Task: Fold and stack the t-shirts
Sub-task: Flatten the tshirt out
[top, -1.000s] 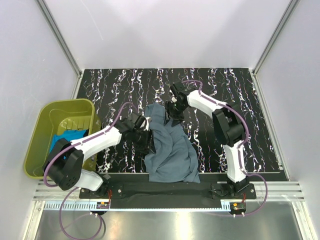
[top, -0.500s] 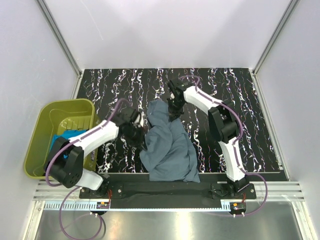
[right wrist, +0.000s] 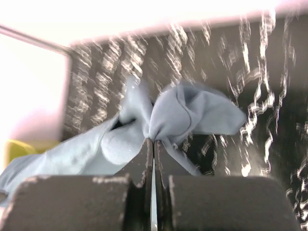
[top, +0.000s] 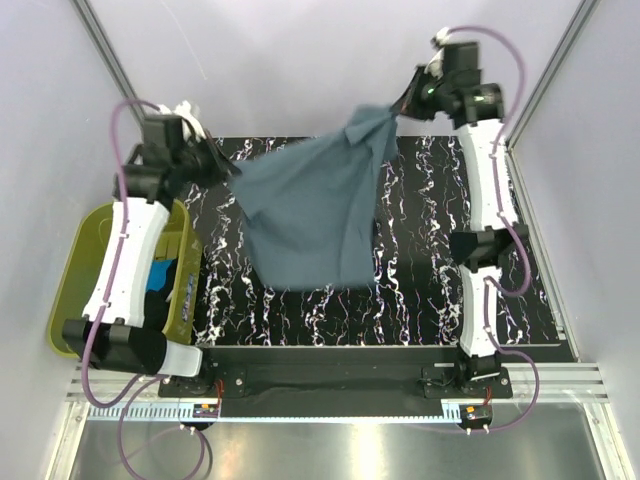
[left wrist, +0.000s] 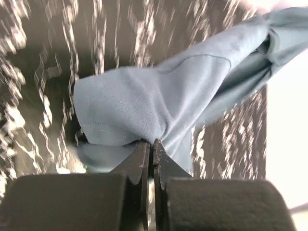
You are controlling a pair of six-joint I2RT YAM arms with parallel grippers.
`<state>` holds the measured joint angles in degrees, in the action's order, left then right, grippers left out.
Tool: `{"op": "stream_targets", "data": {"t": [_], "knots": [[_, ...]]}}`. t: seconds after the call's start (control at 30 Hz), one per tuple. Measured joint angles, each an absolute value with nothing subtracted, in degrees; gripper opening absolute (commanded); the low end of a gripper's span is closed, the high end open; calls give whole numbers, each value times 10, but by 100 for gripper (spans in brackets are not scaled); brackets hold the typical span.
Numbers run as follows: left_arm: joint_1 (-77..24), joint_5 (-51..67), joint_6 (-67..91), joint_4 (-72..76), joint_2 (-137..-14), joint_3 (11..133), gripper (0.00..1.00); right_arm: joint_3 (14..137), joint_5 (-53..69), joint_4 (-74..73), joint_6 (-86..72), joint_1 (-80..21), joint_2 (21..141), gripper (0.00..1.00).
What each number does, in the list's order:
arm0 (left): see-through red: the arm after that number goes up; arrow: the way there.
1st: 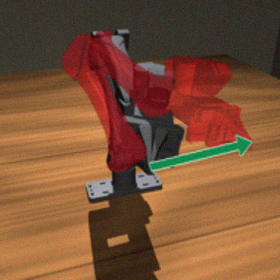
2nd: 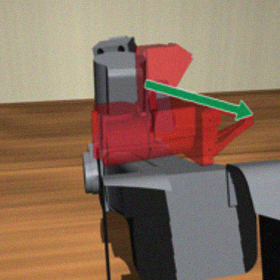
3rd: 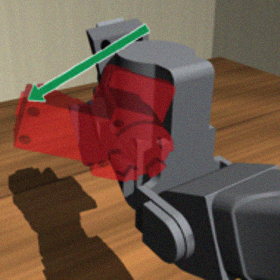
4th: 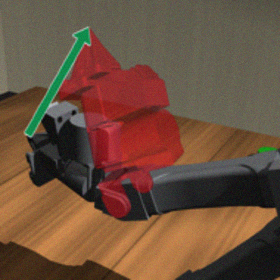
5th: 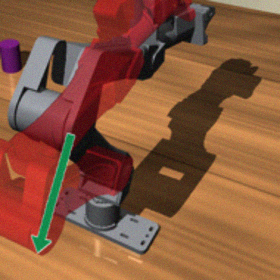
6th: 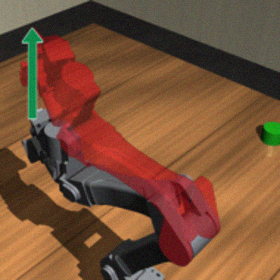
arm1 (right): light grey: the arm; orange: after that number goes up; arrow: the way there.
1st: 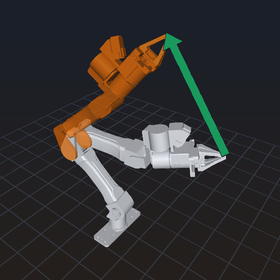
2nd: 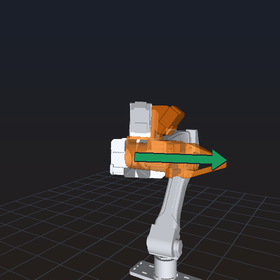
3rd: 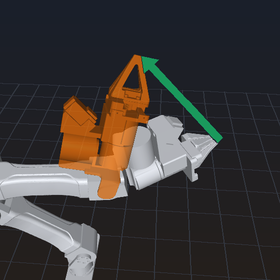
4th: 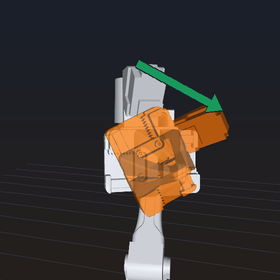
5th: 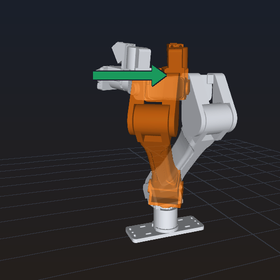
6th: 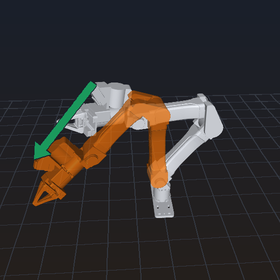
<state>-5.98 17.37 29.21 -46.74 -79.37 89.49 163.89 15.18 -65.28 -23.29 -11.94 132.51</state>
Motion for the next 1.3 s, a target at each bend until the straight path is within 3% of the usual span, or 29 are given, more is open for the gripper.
{"op": "stream_targets", "data": {"t": [0.1,0.27,0.6,0.83,1.0,1.3], "knots": [[-53,152,293,-485,-795,984,0,1624,173,-639,-242,-102,1251,0],[-51,125,305,-505,-762,1004,0,1420,176,-617,-238,-99,1082,0],[-51,114,368,-496,-555,868,0,1159,116,-574,-240,-102,787,0],[-51,116,389,-466,-482,823,0,1091,78,-479,-253,-102,619,0],[-51,118,392,-441,-545,796,0,1061,56,-415,-249,-102,650,0],[-50,126,379,-400,-799,765,0,998,26,-356,-223,-100,891,0]]}}
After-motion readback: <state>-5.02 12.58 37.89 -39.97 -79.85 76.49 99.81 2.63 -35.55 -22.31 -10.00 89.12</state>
